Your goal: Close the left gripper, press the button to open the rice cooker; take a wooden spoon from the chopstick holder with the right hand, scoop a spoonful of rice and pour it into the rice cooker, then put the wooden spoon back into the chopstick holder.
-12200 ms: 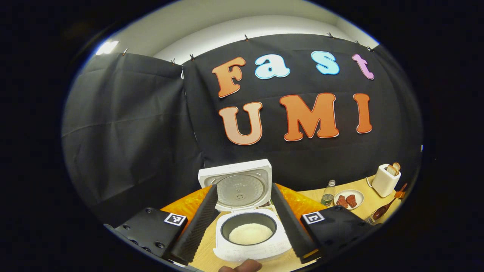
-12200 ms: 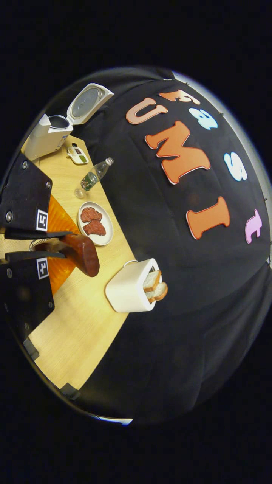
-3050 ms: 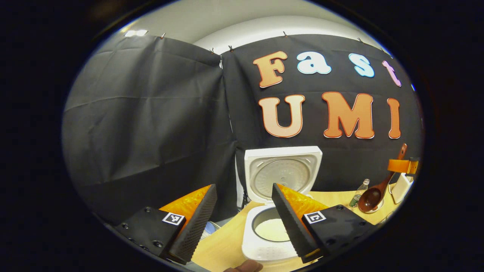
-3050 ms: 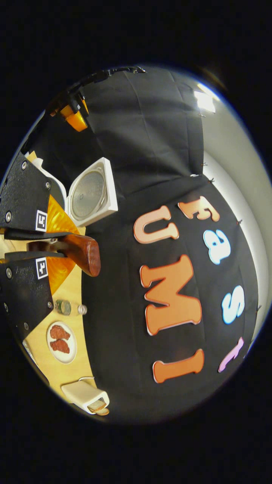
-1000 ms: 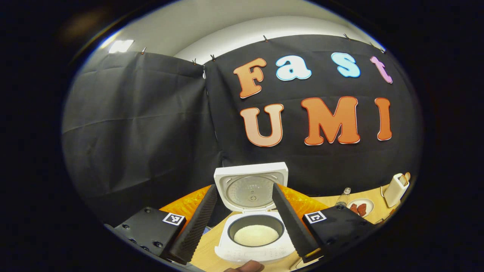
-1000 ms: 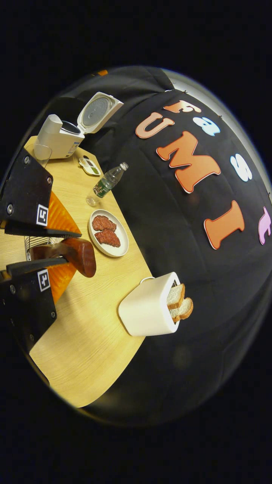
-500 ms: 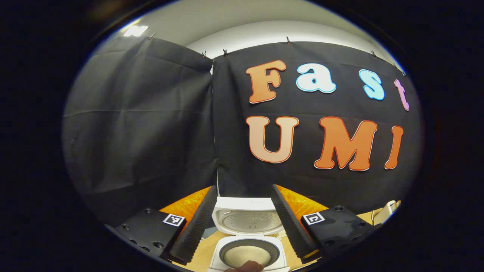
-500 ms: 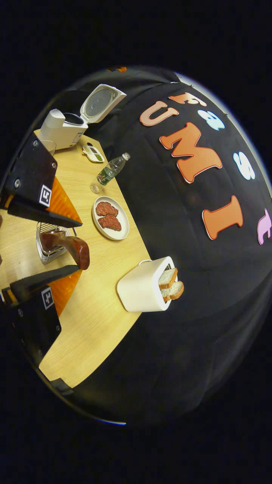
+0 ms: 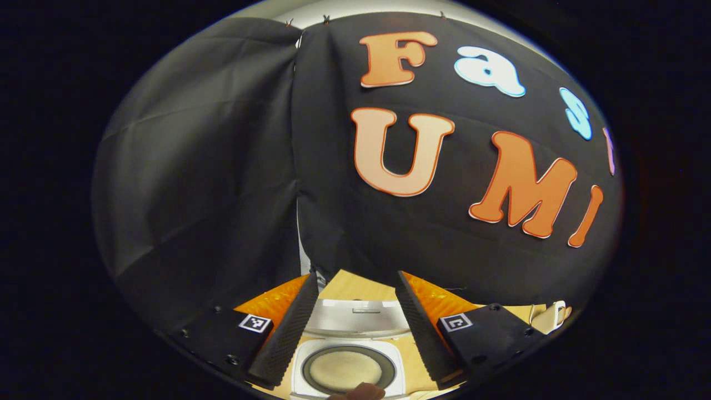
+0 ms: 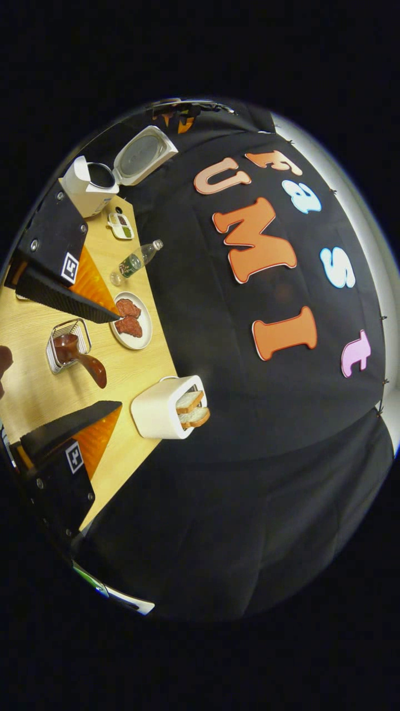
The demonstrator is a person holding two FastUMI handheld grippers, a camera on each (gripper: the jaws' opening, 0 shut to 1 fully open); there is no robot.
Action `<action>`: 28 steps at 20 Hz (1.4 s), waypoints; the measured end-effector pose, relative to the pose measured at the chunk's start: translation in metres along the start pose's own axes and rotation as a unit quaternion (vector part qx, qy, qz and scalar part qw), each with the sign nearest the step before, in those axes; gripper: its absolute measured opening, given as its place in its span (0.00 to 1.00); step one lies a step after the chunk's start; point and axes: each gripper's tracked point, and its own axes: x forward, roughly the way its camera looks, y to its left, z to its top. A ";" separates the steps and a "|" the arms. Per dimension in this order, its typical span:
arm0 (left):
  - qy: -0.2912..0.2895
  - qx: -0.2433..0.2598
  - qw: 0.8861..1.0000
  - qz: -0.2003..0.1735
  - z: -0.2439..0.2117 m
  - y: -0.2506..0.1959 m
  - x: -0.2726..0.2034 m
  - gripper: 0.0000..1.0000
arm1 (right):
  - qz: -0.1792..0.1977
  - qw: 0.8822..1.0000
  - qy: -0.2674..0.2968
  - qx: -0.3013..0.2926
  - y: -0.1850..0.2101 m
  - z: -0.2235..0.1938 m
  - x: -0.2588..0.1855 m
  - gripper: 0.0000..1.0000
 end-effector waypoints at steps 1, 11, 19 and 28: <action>0.012 0.010 1.000 0.009 -0.003 0.002 0.009 0.96 | 0.001 1.000 -0.008 -0.002 0.001 0.006 -0.005 0.88; 0.184 0.045 0.982 0.016 -0.065 -0.015 0.006 0.96 | 0.029 0.998 -0.033 -0.037 0.025 0.032 -0.013 0.87; 0.352 0.024 0.936 0.017 -0.165 -0.012 -0.047 0.97 | 0.073 0.995 -0.036 -0.063 0.053 0.036 -0.019 0.87; 0.464 0.013 0.885 0.041 -0.301 -0.006 -0.063 0.97 | 0.098 0.991 -0.035 -0.089 0.071 0.030 -0.012 0.87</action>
